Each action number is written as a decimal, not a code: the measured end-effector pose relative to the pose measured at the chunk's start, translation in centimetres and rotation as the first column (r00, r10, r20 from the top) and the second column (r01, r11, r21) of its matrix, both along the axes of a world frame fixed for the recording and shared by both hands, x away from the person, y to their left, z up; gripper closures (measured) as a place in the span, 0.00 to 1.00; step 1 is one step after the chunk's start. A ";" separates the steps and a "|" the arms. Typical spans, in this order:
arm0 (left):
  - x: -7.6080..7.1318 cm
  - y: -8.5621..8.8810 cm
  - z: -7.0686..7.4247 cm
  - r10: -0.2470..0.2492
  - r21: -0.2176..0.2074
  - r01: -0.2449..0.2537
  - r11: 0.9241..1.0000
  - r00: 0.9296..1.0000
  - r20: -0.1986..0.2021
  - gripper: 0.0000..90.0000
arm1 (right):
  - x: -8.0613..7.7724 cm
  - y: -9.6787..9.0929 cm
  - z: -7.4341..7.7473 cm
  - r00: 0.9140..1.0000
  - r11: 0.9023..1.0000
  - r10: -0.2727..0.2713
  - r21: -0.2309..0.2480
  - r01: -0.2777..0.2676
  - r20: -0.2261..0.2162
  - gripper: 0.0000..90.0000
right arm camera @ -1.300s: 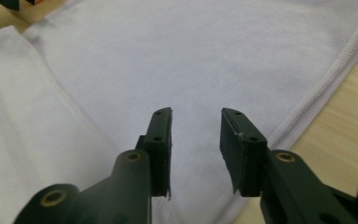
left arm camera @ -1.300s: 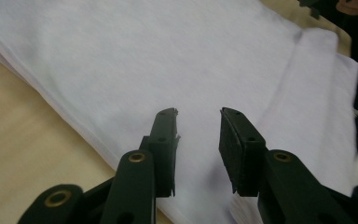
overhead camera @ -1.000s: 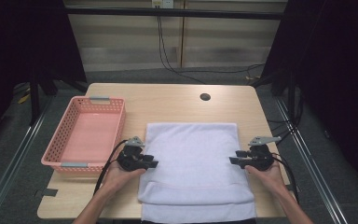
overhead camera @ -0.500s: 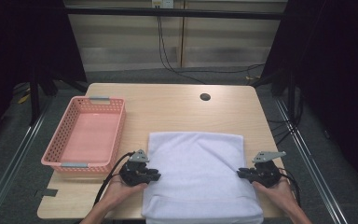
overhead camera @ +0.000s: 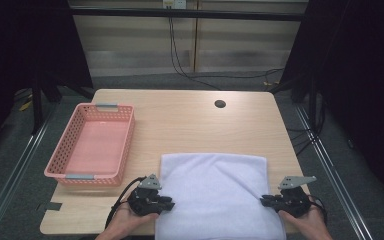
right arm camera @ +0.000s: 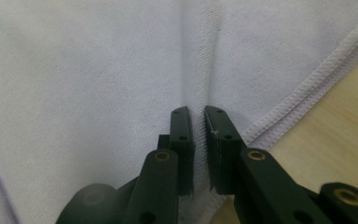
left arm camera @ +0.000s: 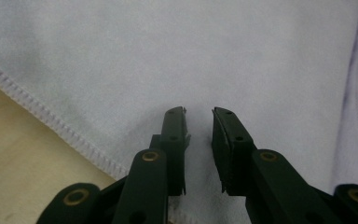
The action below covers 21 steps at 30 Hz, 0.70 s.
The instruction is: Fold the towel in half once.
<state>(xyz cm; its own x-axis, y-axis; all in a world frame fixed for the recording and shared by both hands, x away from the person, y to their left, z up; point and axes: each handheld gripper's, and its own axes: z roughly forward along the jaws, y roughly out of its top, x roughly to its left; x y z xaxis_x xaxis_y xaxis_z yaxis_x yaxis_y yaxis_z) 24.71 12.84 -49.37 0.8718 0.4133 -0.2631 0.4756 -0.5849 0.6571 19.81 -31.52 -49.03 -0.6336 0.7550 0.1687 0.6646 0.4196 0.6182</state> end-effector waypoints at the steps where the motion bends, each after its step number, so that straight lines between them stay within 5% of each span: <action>1: 0.1 -0.1 0.1 -0.013 0.003 0.013 1.000 1.000 -0.001 0.78 | -0.2 0.0 0.1 1.000 1.000 -0.004 -0.003 0.003 -0.009 0.90; 4: 1.0 -0.3 0.2 -0.026 -0.015 0.026 1.000 0.999 -0.024 0.76 | 0.1 0.1 0.2 1.000 1.000 0.008 0.000 -0.008 0.008 0.79; 7: 2.6 -0.3 0.9 0.019 -0.047 -0.018 0.999 1.000 0.007 0.76 | 1.3 -0.2 0.8 0.998 0.999 -0.034 0.011 0.034 0.054 0.73; 13: 6.4 -0.6 1.5 0.108 -0.089 -0.105 0.990 0.994 0.034 0.73 | 5.6 -1.5 1.9 0.974 0.988 -0.156 0.026 0.154 0.162 0.61; 21: 10.3 -0.6 1.1 0.209 -0.120 -0.203 0.972 0.977 0.041 0.66 | 11.4 -2.0 0.9 0.971 0.985 -0.175 0.020 0.174 0.161 0.49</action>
<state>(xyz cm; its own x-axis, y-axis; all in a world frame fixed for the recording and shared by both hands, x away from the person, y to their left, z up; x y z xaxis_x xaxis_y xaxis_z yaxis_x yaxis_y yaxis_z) 35.00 12.23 -48.22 0.7849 0.5554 -0.2748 0.5409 -0.3977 0.7411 31.19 -33.53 -48.11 -0.5113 0.8557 0.0794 0.6181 0.3020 0.7257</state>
